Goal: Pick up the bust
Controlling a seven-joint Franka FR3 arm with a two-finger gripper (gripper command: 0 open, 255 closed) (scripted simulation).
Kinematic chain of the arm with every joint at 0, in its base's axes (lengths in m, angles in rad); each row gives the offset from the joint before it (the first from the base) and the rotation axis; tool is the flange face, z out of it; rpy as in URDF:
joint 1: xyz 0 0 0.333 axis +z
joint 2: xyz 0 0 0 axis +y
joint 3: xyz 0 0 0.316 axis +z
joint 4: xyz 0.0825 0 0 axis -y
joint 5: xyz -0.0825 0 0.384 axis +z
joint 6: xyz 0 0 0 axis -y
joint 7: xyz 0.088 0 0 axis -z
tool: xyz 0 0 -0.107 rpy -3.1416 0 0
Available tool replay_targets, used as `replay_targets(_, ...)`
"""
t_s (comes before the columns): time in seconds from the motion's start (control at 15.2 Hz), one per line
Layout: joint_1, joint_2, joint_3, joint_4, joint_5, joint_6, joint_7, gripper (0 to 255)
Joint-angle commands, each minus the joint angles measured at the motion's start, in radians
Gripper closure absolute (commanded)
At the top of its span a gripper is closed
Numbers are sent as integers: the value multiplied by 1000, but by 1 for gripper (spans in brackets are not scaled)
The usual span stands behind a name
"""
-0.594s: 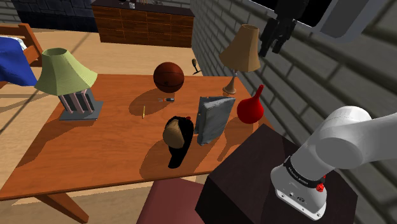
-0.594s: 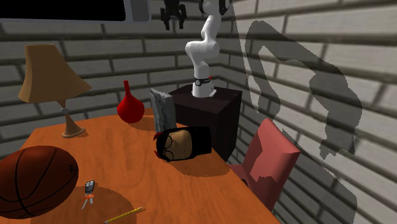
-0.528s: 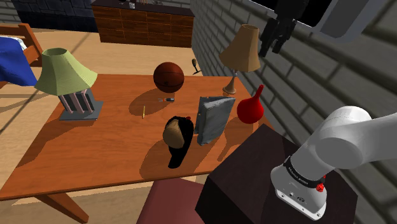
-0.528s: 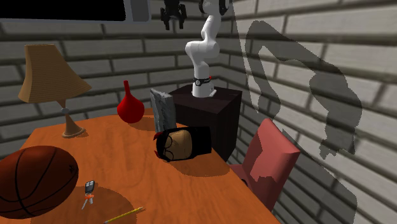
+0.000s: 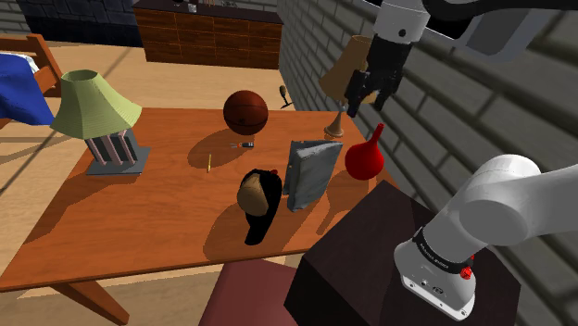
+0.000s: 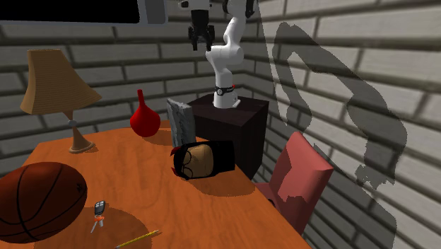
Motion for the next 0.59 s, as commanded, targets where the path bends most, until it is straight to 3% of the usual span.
replay_targets(0.0,-1,22,46,-36,19,60,69,0)
replay_targets(0.53,-18,189,232,-130,72,315,335,0)
